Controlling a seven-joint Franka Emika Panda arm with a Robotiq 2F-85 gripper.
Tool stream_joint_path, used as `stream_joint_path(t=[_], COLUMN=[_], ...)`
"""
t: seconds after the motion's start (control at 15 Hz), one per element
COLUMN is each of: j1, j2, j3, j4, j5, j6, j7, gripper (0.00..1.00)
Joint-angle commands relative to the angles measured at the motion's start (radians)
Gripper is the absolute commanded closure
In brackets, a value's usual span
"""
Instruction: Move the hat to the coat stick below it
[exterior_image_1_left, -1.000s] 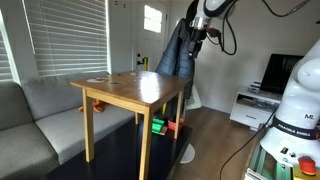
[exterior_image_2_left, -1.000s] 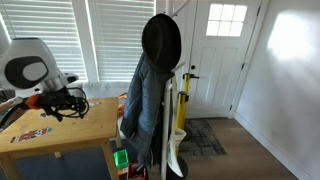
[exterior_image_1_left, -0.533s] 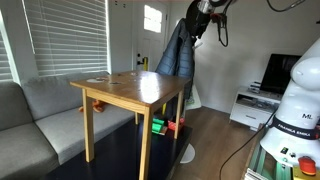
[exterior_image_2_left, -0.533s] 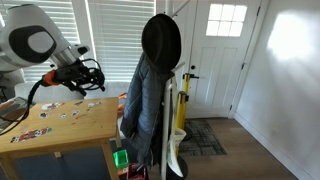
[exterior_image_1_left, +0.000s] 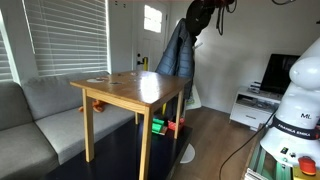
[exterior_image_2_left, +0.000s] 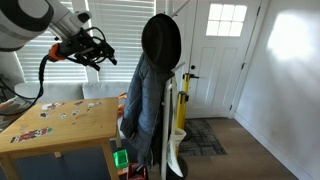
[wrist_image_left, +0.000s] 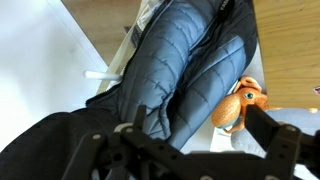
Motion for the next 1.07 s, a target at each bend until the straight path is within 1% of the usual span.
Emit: stream_joint_path(t=[0.0,0.27,0.4,0.47,0.53,0.67,0.73,0.8,0.87,1.0], j1=[0.005,0.003,-0.02,-0.022,-0.033,-0.042,-0.054,-0.062,-0.072,-0.092], j2=[0.002,0.009,0.036,0.044,0.051,0.068,0.079,0.09,0.102,0.121], j3=[-0.009,-0.009,-0.012,-0.021,-0.026,-0.045,-0.044,-0.048,-0.044,-0.035], j4=[0.014,0.018,0.059,0.076,0.086,0.108,0.123,0.13,0.146,0.165], j5=[-0.004,-0.007,-0.036,-0.023,-0.037,-0.026,-0.044,-0.057,-0.076,-0.141], j6=[-0.004,-0.004,0.016,0.016,0.035,0.088,0.095,0.13,0.132,0.162], j7=[0.001,0.01,0.055,0.058,0.075,0.084,0.105,0.12,0.145,0.212], gripper=[0.0,0.0,0.0,0.0,0.0,0.0,0.0,0.0,0.0,0.0])
